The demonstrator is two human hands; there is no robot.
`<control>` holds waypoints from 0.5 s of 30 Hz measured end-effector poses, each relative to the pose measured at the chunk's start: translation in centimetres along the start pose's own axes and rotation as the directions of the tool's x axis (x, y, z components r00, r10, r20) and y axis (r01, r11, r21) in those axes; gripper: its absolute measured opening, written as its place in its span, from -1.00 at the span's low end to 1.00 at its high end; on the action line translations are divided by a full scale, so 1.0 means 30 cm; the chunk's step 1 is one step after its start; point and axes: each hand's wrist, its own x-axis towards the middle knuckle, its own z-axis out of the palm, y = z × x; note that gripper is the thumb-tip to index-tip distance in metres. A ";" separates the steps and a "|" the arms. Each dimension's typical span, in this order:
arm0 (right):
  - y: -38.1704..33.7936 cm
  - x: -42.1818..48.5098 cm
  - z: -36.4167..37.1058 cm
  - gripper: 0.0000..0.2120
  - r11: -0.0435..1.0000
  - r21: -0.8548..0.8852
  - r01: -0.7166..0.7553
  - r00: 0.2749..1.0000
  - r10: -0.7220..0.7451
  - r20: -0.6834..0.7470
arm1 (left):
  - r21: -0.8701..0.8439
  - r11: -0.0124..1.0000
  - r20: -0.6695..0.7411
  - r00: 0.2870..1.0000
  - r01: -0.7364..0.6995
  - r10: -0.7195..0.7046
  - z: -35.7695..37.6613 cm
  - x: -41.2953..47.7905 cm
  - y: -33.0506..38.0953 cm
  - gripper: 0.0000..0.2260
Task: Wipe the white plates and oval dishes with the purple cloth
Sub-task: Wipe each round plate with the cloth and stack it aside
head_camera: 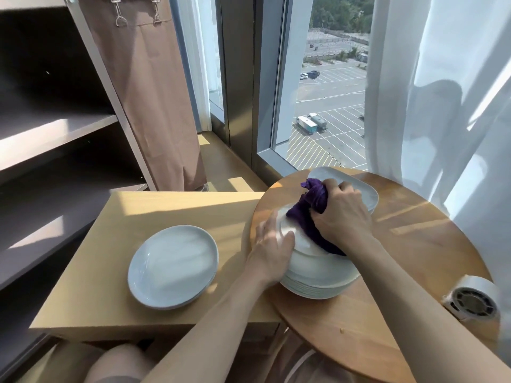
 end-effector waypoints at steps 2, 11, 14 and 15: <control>0.044 -0.015 -0.022 -0.55 0.995 0.064 -0.074 0.997 0.074 0.003 | 0.001 1.000 0.012 1.000 0.029 -0.029 0.006 0.002 0.001 -0.39; 0.157 -0.325 -0.017 -0.39 0.895 0.443 -0.048 0.984 0.120 -0.134 | -0.011 0.999 0.041 0.998 0.042 -0.042 0.002 0.008 0.019 -0.38; 0.163 -0.405 0.002 -0.13 0.919 0.392 0.047 0.993 -0.001 -0.118 | -0.055 0.998 0.070 0.997 0.037 -0.033 -0.017 0.020 0.022 -0.48; 0.158 -0.414 0.003 -0.09 0.931 0.359 0.070 0.994 -0.035 -0.104 | -0.066 0.998 0.064 0.998 0.023 -0.019 -0.021 0.023 0.024 -0.52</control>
